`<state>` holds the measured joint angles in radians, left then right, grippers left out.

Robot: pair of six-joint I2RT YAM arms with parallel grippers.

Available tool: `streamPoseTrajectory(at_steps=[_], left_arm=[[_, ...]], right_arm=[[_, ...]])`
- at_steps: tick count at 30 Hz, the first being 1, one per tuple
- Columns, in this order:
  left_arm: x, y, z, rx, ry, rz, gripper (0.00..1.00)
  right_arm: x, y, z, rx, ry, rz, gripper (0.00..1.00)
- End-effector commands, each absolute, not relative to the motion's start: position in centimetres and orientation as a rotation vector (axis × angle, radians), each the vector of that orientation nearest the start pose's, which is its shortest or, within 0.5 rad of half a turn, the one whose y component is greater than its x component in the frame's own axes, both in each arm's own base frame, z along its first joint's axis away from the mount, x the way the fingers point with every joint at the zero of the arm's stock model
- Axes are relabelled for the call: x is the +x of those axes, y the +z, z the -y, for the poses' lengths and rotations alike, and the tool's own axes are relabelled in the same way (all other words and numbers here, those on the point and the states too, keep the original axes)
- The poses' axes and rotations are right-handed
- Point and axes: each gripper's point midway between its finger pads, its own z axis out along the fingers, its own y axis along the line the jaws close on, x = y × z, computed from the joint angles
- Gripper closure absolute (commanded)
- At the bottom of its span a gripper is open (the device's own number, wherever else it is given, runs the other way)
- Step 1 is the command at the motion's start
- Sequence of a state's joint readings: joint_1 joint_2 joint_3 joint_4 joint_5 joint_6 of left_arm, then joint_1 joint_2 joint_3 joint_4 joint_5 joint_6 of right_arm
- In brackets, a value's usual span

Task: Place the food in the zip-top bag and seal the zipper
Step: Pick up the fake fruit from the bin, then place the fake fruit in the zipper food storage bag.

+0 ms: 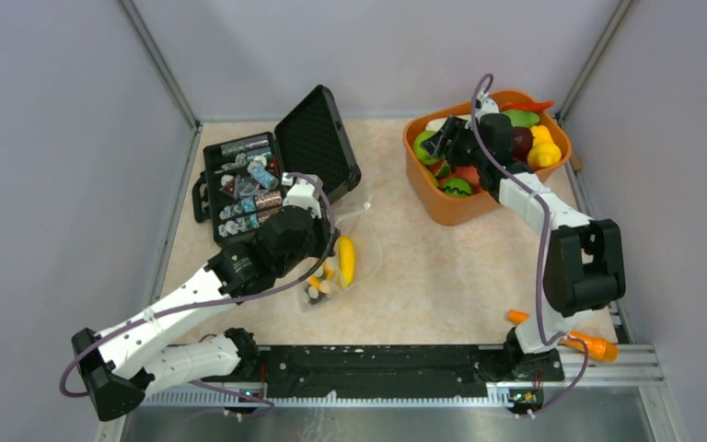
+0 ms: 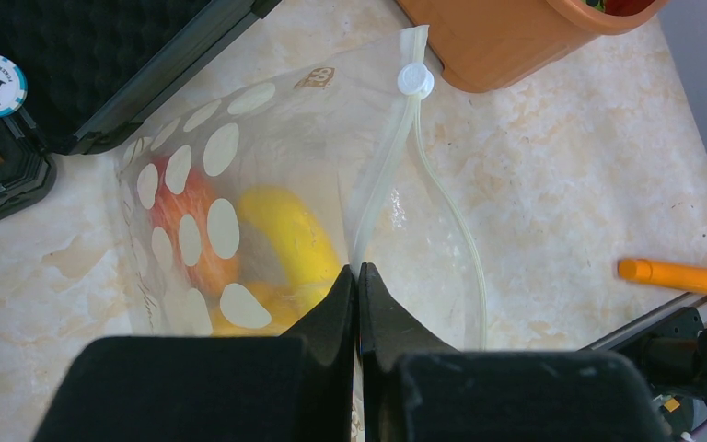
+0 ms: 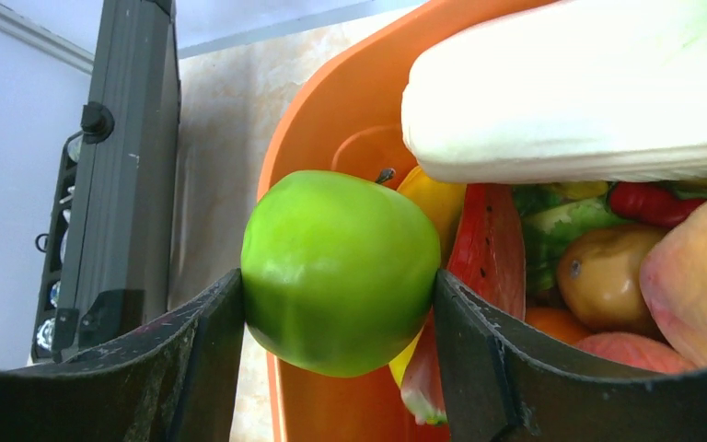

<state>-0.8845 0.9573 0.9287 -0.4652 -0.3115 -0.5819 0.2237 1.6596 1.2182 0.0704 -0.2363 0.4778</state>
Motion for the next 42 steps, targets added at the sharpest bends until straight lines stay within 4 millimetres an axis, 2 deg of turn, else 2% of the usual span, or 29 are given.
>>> streamPoseTrajectory(at_steps=[1, 15, 21, 24, 31, 42], left_arm=[[22.7, 24.5, 22.7, 0.1, -0.622, -2.053, 1.0], [22.8, 24.2, 22.7, 0.097, -0.614, -2.059, 1.0], [22.9, 24.1, 22.8, 0.1, -0.617, -2.058, 1.0], [22.9, 24.2, 23.1, 0.114, -0.621, -2.06, 1.0], [22.9, 24.0, 23.1, 0.102, -0.624, -2.059, 1.0], [23.2, 24.1, 23.4, 0.11, -0.62, -2.06, 1.0]], right_arm=[[46.9, 25.7, -16.7, 0.091, 0.749, -1.82, 0.66], [42.0, 29.8, -15.6, 0.056, 0.773, -1.668, 0.7], [40.1, 30.6, -15.7, 0.019, 0.791, -1.663, 0.7], [38.8, 31.1, -16.4, -0.034, 0.841, -1.646, 0.7], [34.0, 32.5, -19.6, -0.273, 1.063, -1.587, 0.68], [27.9, 31.6, -21.9, -0.55, 1.204, -1.548, 0.67]])
